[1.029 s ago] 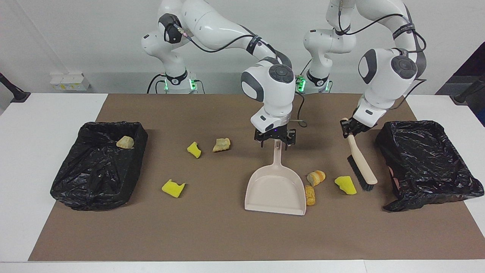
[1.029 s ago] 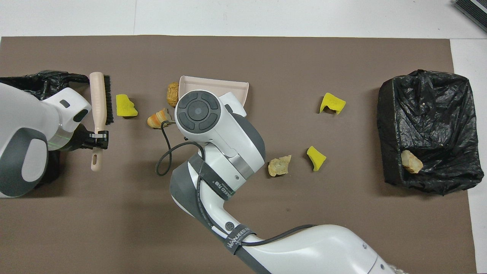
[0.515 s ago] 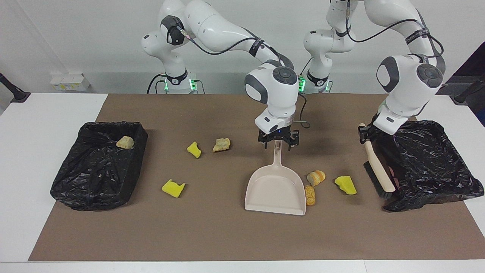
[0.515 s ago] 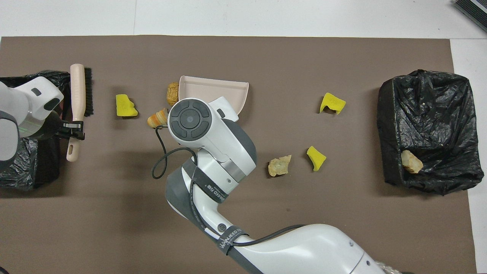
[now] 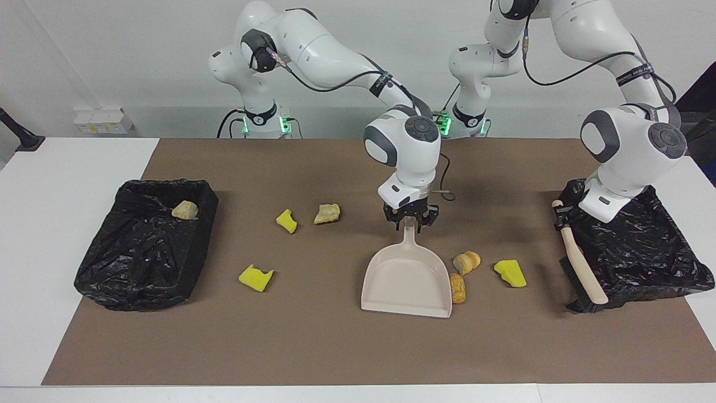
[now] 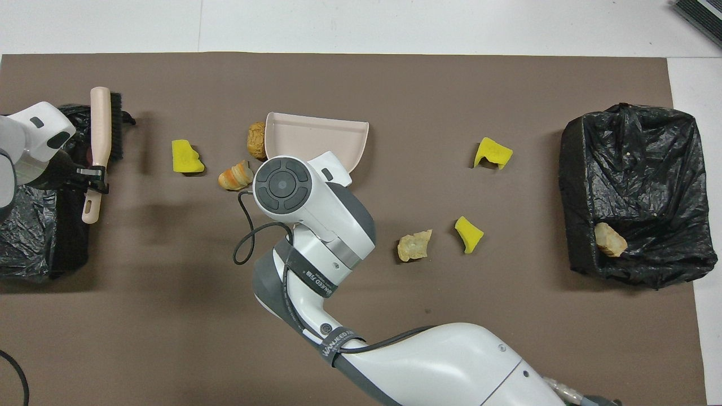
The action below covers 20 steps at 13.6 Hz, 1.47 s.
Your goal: Sweep and dump trash in bin
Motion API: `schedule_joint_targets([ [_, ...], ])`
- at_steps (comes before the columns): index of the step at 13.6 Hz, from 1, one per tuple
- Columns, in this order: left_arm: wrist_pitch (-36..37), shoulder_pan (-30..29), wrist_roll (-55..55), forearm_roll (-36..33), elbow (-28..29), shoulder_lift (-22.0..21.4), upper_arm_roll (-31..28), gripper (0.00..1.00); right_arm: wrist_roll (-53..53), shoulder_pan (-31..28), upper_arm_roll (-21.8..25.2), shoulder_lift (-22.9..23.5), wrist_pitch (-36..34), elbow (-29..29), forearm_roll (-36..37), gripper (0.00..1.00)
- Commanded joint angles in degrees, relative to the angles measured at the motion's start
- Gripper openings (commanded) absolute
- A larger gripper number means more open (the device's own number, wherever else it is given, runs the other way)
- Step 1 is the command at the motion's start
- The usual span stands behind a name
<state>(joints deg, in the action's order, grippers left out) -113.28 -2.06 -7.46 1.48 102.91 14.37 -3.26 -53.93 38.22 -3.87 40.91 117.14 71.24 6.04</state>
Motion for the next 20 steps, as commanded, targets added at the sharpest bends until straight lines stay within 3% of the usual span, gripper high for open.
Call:
schedule_joint_targets([
  [1, -0.4, -0.2, -0.6, 0.2, -1.1, 0.5, 0.3, 0.0, -2.1, -0.1, -0.2, -0.6, 1.3, 1.2, 2.1, 0.07],
  [3, -0.3, 0.0, -0.6, 0.2, -1.0, 0.5, 0.3, 0.0, -2.5, -0.2, -0.1, -0.7, 1.3, 1.2, 2.2, 0.0],
  [14, -1.0, 2.5, -1.2, 5.0, 2.3, 1.5, 0.8, 0.0, 2.3, -1.7, 0.0, -2.1, 0.9, 1.3, 3.6, 0.0],
  [20, -0.6, 4.9, -0.9, 6.8, 5.5, 0.0, 0.9, 0.0, 27.2, -4.3, 0.0, -2.3, 1.5, 2.1, 3.5, 0.0],
])
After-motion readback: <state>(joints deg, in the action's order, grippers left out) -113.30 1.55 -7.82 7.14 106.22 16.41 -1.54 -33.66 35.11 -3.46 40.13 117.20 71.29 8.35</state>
